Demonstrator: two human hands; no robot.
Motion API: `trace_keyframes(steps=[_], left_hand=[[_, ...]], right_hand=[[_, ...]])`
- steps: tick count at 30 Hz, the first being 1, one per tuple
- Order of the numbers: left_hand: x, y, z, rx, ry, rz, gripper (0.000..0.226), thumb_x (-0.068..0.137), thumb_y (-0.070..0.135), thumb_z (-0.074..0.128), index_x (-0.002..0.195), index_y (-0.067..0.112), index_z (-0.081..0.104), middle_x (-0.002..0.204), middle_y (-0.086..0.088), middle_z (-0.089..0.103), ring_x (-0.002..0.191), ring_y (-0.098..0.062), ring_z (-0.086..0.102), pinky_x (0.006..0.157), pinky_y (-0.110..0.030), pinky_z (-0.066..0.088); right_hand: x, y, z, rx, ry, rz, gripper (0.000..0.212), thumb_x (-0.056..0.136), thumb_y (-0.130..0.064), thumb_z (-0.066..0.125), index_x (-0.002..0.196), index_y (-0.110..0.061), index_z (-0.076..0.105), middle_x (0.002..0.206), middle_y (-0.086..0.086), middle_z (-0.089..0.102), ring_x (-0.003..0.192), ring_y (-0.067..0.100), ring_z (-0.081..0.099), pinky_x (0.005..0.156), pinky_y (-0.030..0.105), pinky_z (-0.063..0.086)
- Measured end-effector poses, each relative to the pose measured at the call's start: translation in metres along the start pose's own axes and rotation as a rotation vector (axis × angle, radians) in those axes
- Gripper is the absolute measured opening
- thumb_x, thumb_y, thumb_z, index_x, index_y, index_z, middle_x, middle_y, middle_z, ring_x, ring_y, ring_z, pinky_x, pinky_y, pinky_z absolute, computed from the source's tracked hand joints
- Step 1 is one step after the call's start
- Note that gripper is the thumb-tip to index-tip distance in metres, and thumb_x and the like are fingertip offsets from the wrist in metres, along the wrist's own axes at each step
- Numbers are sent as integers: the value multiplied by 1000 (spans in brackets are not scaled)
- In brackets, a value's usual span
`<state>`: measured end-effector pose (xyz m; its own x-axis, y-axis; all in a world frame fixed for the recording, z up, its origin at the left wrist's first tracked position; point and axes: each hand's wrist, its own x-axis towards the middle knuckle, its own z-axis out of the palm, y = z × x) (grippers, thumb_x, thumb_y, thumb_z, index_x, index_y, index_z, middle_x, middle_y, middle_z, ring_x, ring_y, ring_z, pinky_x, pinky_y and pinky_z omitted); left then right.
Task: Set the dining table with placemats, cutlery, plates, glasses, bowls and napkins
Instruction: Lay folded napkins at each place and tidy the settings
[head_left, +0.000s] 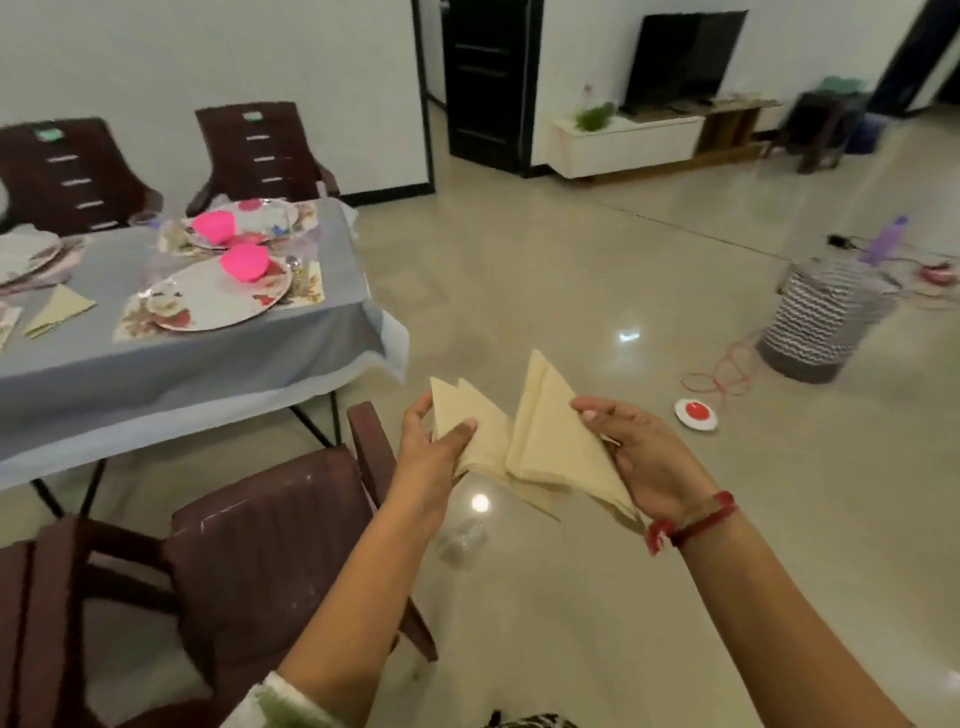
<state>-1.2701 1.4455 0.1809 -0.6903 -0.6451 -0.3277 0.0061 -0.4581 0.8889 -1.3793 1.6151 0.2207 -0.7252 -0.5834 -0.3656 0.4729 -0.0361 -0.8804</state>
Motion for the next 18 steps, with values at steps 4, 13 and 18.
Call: trace_keyframes(steps=[4,13,18], left_hand=[[56,1,9,-8,153,72,61,91,3,60,142,22,30,105,4,62,87,-13,66,66,-27,57],[209,29,19,-74,473,105,67,91,4,61,145,21,27,126,-9,53,92,-20,64,57,-25,54],[277,50,27,-86,571,100,71,89,7,64,145,27,27,127,-14,54,97,-28,63,58,-31,53]], right_hand=[[99,-26,3,21,-139,76,17,92,-2,53,94,-13,66,85,1,68,70,12,62,56,24,55],[293,-94,43,-49,-390,183,28,91,10,45,101,-8,63,95,6,64,76,16,61,59,25,57],[388,-125,65,-25,-462,226,35,88,18,40,101,-7,60,101,13,61,86,22,61,64,27,59]])
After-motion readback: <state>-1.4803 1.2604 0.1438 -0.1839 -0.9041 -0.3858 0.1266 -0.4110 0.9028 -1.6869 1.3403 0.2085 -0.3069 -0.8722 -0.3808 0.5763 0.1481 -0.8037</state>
